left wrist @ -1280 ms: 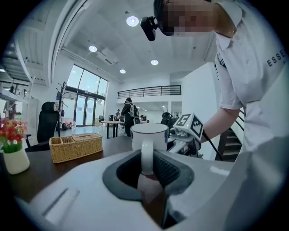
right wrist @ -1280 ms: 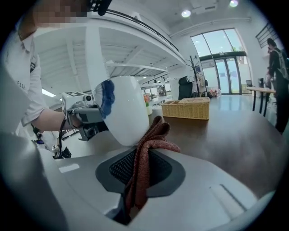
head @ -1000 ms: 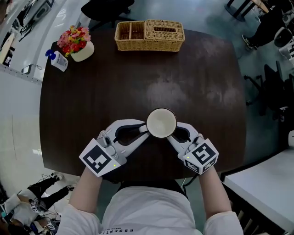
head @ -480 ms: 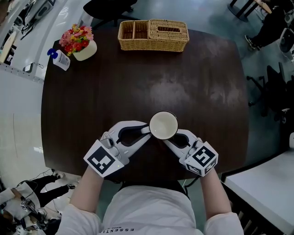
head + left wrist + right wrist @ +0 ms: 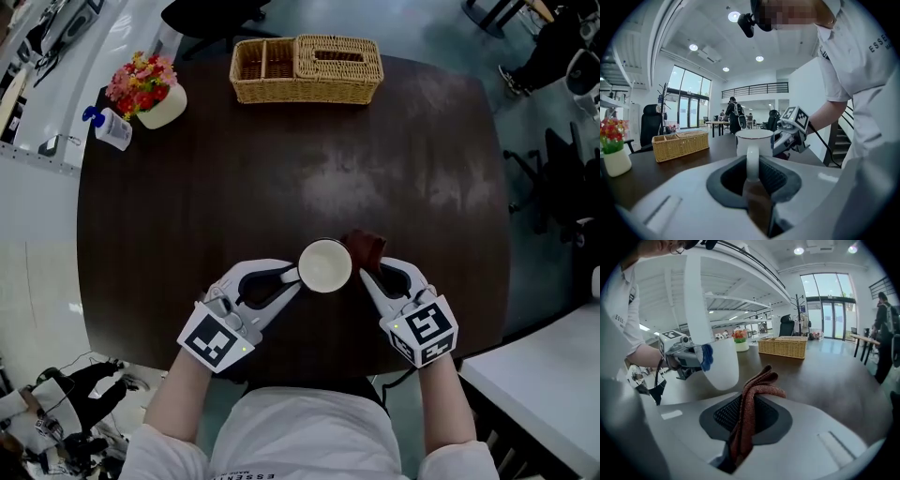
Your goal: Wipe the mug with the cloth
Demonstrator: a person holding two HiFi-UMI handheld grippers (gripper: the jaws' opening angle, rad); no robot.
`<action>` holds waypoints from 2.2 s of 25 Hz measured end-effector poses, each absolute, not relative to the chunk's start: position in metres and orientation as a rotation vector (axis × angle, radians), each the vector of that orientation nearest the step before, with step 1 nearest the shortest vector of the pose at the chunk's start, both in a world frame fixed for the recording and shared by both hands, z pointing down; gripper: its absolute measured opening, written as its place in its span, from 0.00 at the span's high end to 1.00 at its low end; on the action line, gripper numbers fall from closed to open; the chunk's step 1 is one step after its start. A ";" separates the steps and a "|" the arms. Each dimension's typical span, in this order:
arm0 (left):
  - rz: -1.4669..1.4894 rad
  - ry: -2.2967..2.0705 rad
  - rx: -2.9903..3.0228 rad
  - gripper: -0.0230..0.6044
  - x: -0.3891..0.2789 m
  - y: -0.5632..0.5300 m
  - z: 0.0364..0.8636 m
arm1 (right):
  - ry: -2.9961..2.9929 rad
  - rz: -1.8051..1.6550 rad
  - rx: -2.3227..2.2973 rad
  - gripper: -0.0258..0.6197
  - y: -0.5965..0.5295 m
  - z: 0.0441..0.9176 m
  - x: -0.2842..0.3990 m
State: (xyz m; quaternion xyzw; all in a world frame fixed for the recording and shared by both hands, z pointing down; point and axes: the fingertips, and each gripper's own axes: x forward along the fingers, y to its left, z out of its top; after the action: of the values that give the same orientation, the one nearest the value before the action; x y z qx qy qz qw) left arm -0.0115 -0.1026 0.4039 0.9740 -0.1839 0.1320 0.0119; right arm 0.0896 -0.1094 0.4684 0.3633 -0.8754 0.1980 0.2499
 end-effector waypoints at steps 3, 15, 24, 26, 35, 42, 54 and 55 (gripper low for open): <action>0.431 -0.576 2.982 0.86 -0.008 -0.102 0.429 | -2.339 0.517 1.055 0.84 -0.116 0.472 0.099; 0.541 -0.518 2.977 0.86 -0.016 -0.100 0.480 | -2.345 0.477 1.179 0.84 -0.121 0.472 0.105; 0.584 -0.561 2.955 0.82 -0.023 -0.099 0.487 | -2.340 0.521 1.210 0.84 -0.116 0.471 0.105; 0.531 -0.592 2.960 0.81 -0.025 -0.098 0.476 | -2.344 0.485 1.250 0.84 -0.116 0.462 0.106; 0.159 -1.144 2.797 0.86 -0.072 -0.092 0.367 | -2.299 0.386 1.499 0.84 -0.090 0.407 0.106; 0.121 -1.436 2.738 0.96 -0.090 -0.043 0.304 | -2.320 0.261 1.576 0.84 -0.035 0.351 0.099; 0.160 -1.568 2.772 0.96 -0.035 0.107 0.278 | -2.484 0.163 1.580 0.84 0.112 0.316 0.115; 0.178 -1.586 2.781 0.96 -0.030 0.121 0.279 | -2.496 0.137 1.571 0.84 0.125 0.313 0.115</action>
State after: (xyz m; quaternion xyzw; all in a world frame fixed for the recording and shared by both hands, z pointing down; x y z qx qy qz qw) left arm -0.0300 0.1210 0.2791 0.8669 -0.4944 0.0555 -0.0324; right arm 0.1154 0.1248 0.3129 0.5298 -0.8416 0.0462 0.0945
